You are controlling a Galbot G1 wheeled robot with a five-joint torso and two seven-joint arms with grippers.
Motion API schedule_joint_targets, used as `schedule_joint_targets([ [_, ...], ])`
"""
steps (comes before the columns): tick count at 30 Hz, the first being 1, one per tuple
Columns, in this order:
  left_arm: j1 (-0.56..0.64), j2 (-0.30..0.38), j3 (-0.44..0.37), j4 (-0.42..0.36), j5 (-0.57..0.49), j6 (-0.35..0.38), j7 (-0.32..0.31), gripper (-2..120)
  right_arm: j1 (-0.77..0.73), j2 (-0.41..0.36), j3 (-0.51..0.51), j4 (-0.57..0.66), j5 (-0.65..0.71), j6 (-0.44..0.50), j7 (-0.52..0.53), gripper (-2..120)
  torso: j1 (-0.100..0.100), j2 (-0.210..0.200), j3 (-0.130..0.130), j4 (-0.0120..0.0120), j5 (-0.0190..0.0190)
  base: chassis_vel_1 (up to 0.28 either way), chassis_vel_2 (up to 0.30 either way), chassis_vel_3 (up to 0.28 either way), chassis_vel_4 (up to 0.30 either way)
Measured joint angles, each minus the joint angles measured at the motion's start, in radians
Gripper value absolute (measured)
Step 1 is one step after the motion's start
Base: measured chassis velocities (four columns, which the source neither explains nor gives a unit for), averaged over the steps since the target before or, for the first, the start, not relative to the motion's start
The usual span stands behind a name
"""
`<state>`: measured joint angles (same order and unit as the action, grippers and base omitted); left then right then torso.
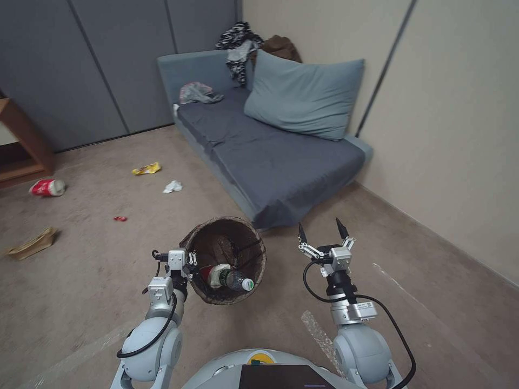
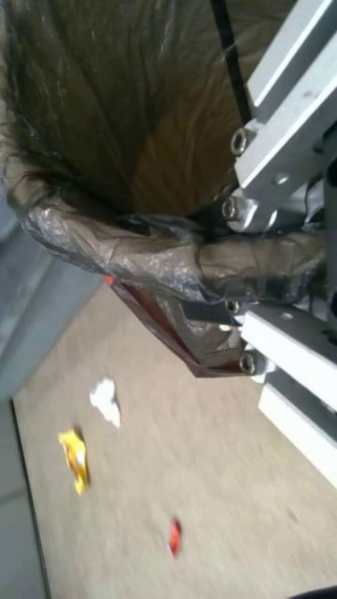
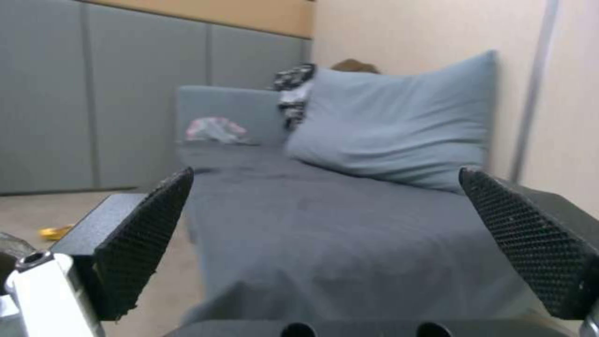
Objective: Pick up the trash bin, then pick up the garbage from the floor and place it into the trash bin.
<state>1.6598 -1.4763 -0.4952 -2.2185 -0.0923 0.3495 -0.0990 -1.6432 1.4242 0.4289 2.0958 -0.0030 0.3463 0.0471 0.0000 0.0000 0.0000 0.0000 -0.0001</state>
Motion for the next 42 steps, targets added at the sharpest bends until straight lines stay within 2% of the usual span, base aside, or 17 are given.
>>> schedule_joint_targets([
  [42, -0.005, -0.004, 0.0, 0.003, 0.004, 0.001, 0.006, 3, 0.019, 0.02, 0.0, 0.006, 0.0, 0.018, -0.003, 100, 0.0, 0.0, 0.0, 0.0001, 0.0001, 0.125, 0.121, 0.125, 0.126],
])
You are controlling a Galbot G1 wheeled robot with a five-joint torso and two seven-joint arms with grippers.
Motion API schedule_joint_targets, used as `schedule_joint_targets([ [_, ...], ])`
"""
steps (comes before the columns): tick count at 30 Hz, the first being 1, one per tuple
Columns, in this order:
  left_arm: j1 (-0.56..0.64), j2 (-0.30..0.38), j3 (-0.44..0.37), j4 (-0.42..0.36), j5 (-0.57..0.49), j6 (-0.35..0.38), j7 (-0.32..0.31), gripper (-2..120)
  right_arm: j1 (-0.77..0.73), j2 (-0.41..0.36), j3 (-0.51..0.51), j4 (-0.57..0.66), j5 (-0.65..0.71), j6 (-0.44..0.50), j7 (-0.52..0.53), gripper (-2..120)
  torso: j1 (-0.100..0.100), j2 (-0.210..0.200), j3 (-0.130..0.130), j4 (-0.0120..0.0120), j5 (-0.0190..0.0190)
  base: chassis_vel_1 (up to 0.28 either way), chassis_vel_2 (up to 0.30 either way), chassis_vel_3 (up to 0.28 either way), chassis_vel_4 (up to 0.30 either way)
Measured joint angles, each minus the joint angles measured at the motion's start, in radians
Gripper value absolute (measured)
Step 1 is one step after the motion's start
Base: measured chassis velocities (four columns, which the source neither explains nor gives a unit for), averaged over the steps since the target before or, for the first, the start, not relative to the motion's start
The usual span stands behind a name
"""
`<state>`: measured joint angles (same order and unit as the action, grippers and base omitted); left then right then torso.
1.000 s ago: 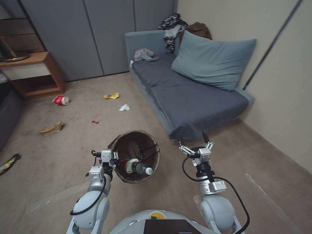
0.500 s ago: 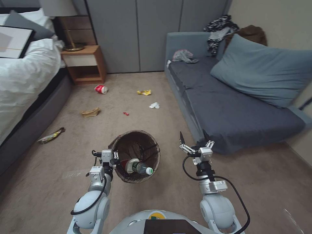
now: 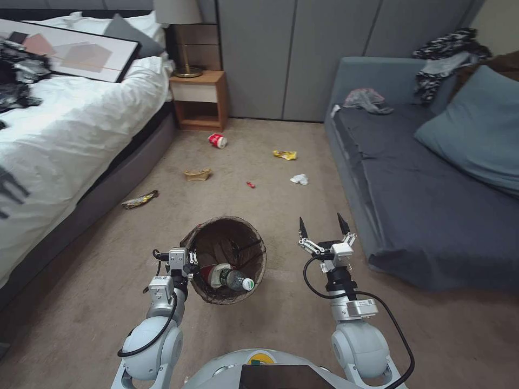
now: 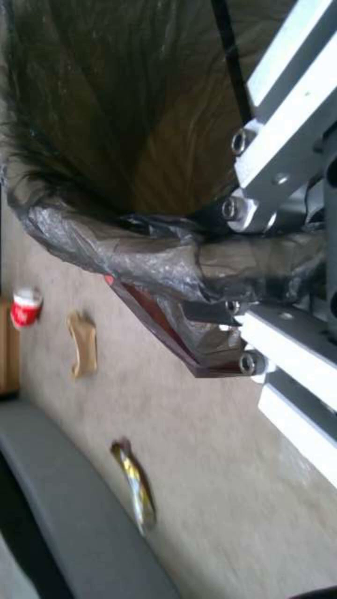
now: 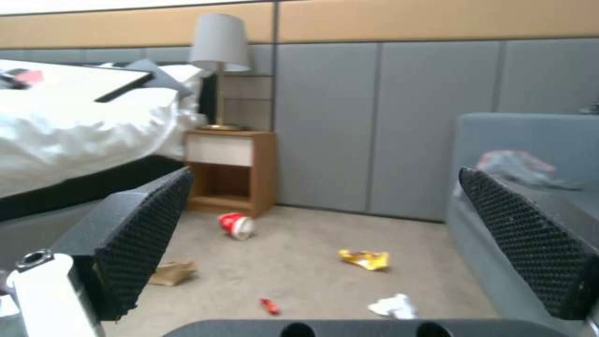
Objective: Pick up the trash bin, then pick up the garbage from the floor and place it into the trash bin.
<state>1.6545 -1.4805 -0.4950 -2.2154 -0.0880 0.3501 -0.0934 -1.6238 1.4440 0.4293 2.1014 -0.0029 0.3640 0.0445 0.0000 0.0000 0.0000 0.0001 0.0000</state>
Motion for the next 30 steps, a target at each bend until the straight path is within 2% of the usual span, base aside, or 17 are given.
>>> schedule_joint_targets([
  [8, -0.002, -0.003, 0.003, 0.011, 0.015, -0.02, 0.009, 3, -0.001, 0.003, 0.002, -0.003, 0.001, 0.003, 0.0, 100, 0.0, 0.0, 0.0, 0.0002, 0.0, 0.088, 0.091, 0.089, 0.082],
  [13, -0.005, -0.002, 0.006, 0.013, 0.02, -0.029, 0.016, 3, 0.001, 0.007, 0.004, -0.003, 0.004, 0.004, 0.0, 100, 0.0, 0.0, 0.0, -0.0006, 0.0, 0.0, 0.0, 0.0, 0.0],
  [30, -0.005, 0.002, 0.007, 0.014, 0.029, -0.033, 0.02, 3, -0.001, 0.011, 0.012, -0.003, 0.014, 0.001, 0.02, 100, 0.0, 0.0, 0.0, -0.0002, 0.0, 0.0, 0.0, 0.0, 0.0],
])
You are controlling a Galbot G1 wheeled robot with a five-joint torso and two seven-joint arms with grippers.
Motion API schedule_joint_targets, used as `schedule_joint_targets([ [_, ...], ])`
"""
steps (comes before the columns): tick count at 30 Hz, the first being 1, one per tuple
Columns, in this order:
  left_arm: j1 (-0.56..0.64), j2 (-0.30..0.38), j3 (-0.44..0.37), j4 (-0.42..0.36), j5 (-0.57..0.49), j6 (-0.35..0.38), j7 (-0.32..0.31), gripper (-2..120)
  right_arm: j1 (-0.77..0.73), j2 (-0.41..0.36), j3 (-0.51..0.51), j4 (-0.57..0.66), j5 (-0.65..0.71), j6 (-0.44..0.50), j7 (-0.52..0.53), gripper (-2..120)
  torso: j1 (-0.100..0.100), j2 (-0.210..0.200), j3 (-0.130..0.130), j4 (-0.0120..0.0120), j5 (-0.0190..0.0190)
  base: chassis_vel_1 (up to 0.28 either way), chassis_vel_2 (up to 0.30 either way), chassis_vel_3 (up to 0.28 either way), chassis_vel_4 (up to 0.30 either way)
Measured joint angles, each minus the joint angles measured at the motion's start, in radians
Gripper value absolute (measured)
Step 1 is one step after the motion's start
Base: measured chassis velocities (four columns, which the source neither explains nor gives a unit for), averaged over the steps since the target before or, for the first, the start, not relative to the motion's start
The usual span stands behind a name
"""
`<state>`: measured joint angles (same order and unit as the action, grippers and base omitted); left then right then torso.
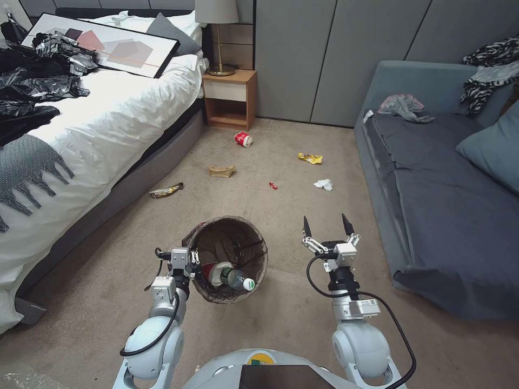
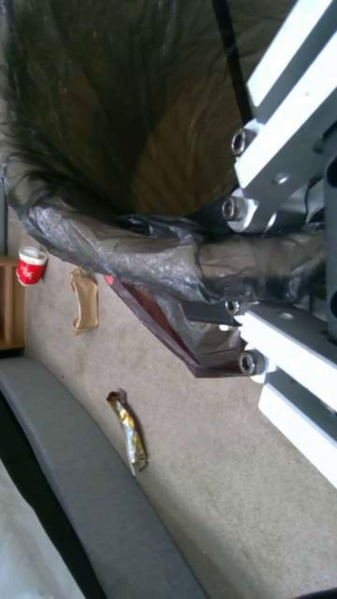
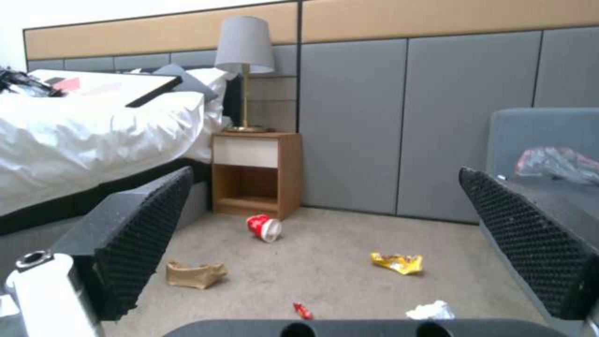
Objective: Pick up the trash bin, then pick up the garbage from the floor and place it into the trash bin.
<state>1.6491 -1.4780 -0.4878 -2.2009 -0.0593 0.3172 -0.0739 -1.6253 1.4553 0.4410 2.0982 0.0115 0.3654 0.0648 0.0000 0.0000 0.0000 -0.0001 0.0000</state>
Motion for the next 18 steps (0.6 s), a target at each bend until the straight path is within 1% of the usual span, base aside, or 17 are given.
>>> schedule_joint_targets([
  [8, -0.003, 0.0, 0.002, 0.002, 0.002, 0.0, 0.001, 3, 0.005, 0.002, 0.001, -0.004, 0.002, 0.0, 0.001, 100, 0.0, 0.0, 0.0, 0.0002, 0.0, 0.0, 0.0, 0.0, 0.0],
  [11, -0.004, 0.0, 0.001, 0.002, 0.002, 0.0, 0.001, 3, 0.005, 0.002, 0.001, -0.004, 0.003, 0.0, 0.001, 100, 0.0, 0.0, 0.0, 0.0002, 0.0, -0.051, 0.04, 0.047, -0.055],
  [18, -0.004, 0.0, 0.001, 0.002, 0.002, 0.0, 0.001, 3, 0.007, 0.004, 0.001, -0.006, 0.004, 0.0, 0.0, 100, 0.0, 0.0, 0.0, 0.0001, 0.0, -0.139, 0.157, 0.144, -0.14],
])
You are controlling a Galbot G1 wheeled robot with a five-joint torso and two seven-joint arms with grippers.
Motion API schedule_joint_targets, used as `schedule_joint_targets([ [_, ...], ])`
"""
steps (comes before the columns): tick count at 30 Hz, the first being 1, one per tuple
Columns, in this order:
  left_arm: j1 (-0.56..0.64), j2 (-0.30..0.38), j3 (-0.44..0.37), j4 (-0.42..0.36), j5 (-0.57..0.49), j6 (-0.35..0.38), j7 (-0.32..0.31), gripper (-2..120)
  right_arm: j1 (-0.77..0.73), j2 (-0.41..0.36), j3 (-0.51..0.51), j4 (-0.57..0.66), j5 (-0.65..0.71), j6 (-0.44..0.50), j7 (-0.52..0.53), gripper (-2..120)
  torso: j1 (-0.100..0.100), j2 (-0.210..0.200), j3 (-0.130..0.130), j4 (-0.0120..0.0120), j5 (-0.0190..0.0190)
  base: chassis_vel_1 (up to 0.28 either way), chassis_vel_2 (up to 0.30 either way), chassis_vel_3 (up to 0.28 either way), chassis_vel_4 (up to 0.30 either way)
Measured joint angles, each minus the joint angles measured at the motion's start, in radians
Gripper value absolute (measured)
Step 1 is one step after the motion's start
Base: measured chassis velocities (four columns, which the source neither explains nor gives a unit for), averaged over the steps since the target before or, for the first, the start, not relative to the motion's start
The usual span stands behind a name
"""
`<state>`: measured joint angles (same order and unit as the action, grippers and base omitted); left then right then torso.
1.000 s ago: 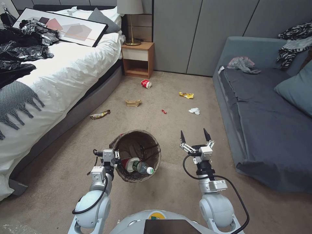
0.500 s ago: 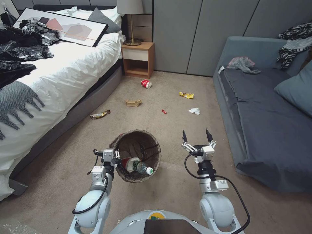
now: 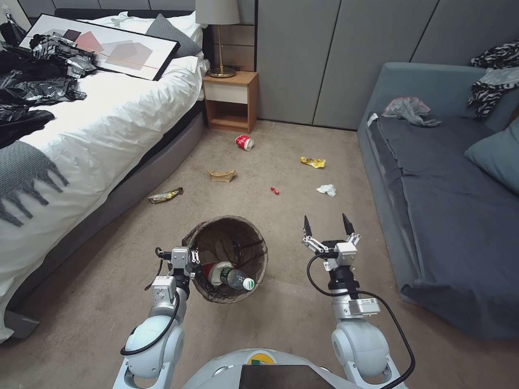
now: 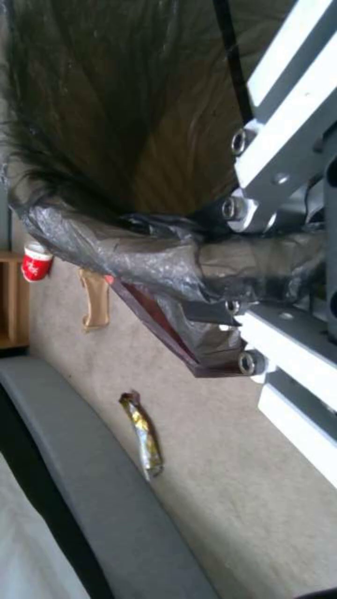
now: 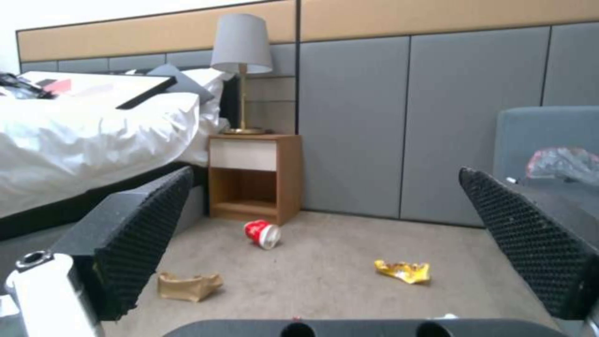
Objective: Pick up the trash bin, then pick up the garbage from the floor and place it into the trash bin.
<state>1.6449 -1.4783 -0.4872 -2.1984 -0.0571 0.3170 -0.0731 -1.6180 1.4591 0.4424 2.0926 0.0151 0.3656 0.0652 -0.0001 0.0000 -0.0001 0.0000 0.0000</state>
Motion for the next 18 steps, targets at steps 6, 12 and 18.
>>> schedule_joint_targets([
  [6, 0.0, -0.001, -0.001, 0.002, 0.0, -0.002, 0.0, 3, 0.0, 0.003, 0.002, 0.0, 0.001, 0.001, -0.001, 100, 0.0, 0.0, 0.0, 0.0, 0.0001, -0.193, 0.174, 0.2, -0.164],
  [12, 0.002, -0.002, -0.002, 0.003, 0.001, -0.006, 0.001, 3, -0.002, 0.004, 0.004, 0.001, 0.002, 0.003, -0.003, 100, 0.0, 0.0, 0.0, 0.0, 0.0, -0.239, 0.241, 0.248, -0.229],
  [18, 0.001, -0.003, -0.002, 0.006, 0.004, -0.007, 0.003, 3, -0.001, 0.006, 0.005, -0.001, 0.002, 0.01, -0.007, 100, 0.0, 0.0, 0.0, 0.0001, -0.0005, -0.31, 0.32, 0.311, -0.307],
])
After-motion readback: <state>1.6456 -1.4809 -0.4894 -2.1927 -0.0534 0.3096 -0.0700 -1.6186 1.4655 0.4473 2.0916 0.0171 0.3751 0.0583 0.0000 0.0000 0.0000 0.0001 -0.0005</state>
